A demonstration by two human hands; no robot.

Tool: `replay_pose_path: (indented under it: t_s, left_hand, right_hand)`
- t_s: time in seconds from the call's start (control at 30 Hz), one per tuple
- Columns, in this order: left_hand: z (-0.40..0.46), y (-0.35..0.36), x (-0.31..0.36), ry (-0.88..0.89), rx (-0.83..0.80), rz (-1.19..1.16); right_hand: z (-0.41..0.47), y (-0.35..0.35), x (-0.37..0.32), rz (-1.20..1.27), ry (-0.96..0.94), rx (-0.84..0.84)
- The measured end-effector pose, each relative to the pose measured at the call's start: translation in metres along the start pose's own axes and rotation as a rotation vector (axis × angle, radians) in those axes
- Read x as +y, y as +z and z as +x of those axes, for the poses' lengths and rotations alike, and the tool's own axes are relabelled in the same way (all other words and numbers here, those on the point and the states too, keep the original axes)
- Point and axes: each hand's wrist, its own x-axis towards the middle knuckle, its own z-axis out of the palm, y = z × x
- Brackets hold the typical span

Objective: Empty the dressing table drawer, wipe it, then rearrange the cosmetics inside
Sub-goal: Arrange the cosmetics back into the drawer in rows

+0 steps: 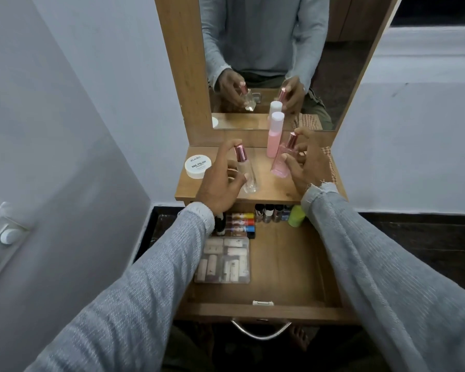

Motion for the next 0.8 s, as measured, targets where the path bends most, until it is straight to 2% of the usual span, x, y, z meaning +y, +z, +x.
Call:
replay_pose_path:
  t_s: [0.07, 0.2, 0.33, 0.43, 0.57, 0.8]
  left_hand:
    - [-0.017, 0.001, -0.001, -0.041, -0.068, -0.043]
    - [-0.053, 0.013, -0.013, -0.087, -0.174, -0.101]
    - [-0.077, 0.033, -0.032, -0.140, -0.276, -0.058]
    - [-0.085, 0.049, -0.045, -0.164, -0.346, -0.020]
    - [-0.087, 0.062, -0.052, -0.207, -0.414, 0.020]
    - [-0.083, 0.074, -0.051, -0.201, -0.435, 0.065]
  right_hand:
    - [-0.014, -0.011, -0.004, 0.045, 0.033, -0.052]
    - [-0.053, -0.032, -0.001, 0.141, 0.079, -0.336]
    - [-0.095, -0.033, 0.021, 0.040, 0.129, -0.558]
    - [-0.119, -0.023, 0.045, -0.013, 0.207, -0.594]
    - [-0.128, -0.013, 0.062, 0.034, 0.312, -0.610]
    - [-0.128, -0.002, 0.071, 0.107, 0.428, -0.641]
